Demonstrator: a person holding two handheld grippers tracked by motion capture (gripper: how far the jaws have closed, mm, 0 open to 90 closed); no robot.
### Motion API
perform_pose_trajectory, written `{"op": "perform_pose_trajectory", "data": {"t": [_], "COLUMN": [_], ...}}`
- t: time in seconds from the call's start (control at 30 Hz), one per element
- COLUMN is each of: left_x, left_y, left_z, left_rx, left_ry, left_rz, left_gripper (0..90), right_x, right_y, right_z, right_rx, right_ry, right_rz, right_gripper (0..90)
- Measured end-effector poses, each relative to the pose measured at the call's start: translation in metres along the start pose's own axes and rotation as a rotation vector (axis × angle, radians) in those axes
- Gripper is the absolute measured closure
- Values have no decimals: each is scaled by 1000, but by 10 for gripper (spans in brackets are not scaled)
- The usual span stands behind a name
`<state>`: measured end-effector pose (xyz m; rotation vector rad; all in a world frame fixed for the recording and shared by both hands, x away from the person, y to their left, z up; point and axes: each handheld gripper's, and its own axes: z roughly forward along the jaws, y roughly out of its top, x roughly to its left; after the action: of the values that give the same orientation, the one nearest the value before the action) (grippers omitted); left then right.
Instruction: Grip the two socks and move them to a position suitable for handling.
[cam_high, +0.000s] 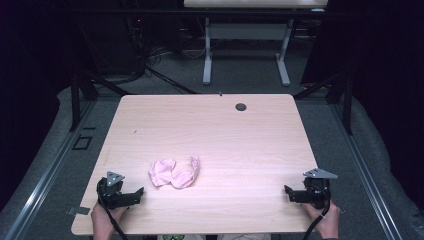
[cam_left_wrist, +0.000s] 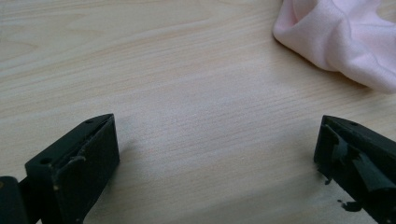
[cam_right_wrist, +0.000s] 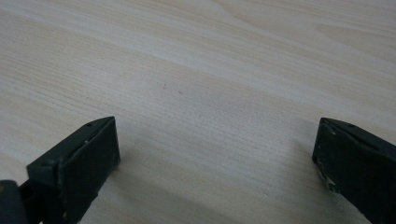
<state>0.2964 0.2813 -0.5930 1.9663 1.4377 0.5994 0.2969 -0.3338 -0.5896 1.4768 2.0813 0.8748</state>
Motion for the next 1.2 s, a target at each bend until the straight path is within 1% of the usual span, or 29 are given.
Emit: {"op": "perform_pose_trajectory", "data": {"t": [0.23, 0.37, 0.53, 0.8, 0.83, 0.9, 0.93, 0.97, 1.03, 1.1, 1.13, 1.2], "left_x": [-1, -1, 0, 2, 3, 4, 5, 6, 7, 7, 6, 4], "left_y": [1, 1, 2, 3, 4, 8, 10, 11, 16, 22, 26, 34], "left_z": [1, 1, 2, 3, 2, 0, -2, -2, -6, -9, -12, -16], "left_rx": [1, 3, 0, 1, 16, 51, 76, 89, 99, 117, 126, 133], "left_ry": [8, 10, 22, 19, 24, 40, 43, 40, 13, -4, -22, -36], "left_rz": [-10, -9, -17, -13, -12, 7, 16, 22, 28, 39, 43, 51], "left_gripper": [0, 0, 3, 4, 4, 3, 0, 1, 1, 1, 2, 1], "right_x": [1, 2, 2, 1, 1, 2, 2, 2, 2, 2, 1, 2], "right_y": [2, 3, 2, 3, 3, 3, 3, 3, 3, 3, 3, 2], "right_z": [1, 2, 2, 2, 2, 2, 2, 2, 2, 2, 2, 2], "right_rx": [8, 7, 4, 4, 3, 4, 5, 1, 4, 5, 4, 1], "right_ry": [-20, -30, -29, -29, -29, -30, -31, -30, -31, -32, -32, -33], "right_rz": [19, 27, 29, 30, 30, 32, 32, 34, 33, 34, 33, 36], "right_gripper": [2, 7, 7, 7, 8, 8, 8, 8, 8, 8, 8, 8]}}
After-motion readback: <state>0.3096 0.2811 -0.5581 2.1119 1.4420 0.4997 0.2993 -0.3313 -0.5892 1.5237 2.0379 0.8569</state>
